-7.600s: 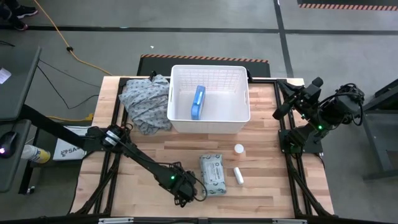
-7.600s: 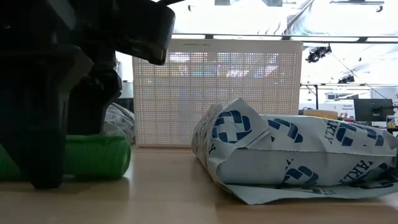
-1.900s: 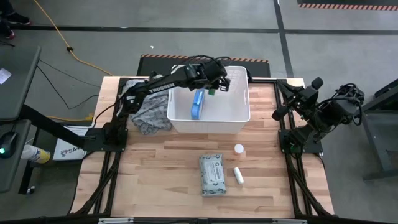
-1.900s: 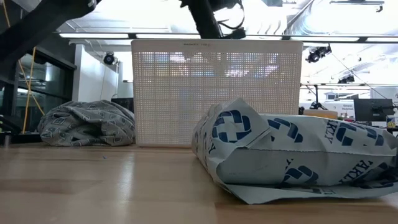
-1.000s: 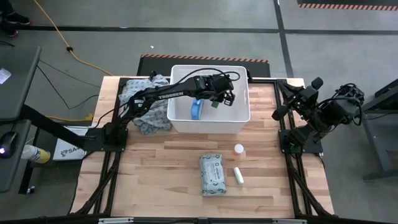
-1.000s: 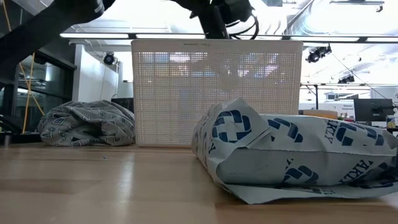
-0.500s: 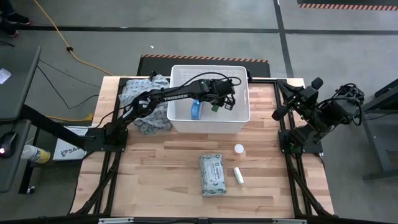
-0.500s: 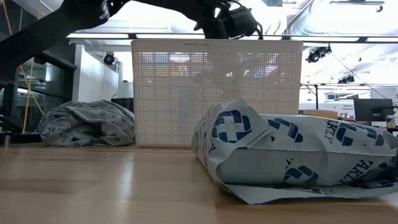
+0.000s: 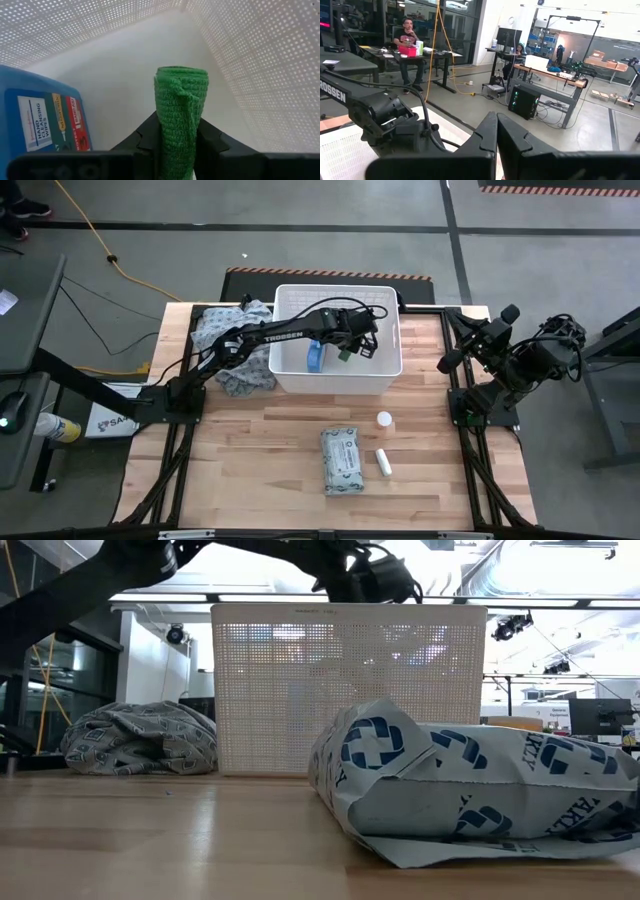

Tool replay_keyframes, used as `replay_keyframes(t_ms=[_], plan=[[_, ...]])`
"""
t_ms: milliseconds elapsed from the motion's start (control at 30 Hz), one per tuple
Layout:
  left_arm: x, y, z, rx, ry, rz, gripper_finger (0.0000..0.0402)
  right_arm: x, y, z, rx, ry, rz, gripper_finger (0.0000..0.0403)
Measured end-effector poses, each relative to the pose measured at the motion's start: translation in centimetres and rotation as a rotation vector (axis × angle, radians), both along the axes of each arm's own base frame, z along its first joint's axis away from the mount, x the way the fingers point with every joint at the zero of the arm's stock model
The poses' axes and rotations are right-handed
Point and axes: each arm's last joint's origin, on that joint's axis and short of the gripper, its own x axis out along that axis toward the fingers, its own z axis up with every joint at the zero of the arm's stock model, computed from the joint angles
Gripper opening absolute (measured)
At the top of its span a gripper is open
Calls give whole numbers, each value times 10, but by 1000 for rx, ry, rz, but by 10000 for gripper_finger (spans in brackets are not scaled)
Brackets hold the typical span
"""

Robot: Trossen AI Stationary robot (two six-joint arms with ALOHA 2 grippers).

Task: Pick & place medical supplies in basket/bin
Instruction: Put the green bandage into the white bin

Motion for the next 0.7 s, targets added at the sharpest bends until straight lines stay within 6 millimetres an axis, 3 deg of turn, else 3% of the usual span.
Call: replay_keyframes(t_ms=[700], plan=[[3,-1,2,-35,-46,-25,118,0,0,0,0,0,-1,0]])
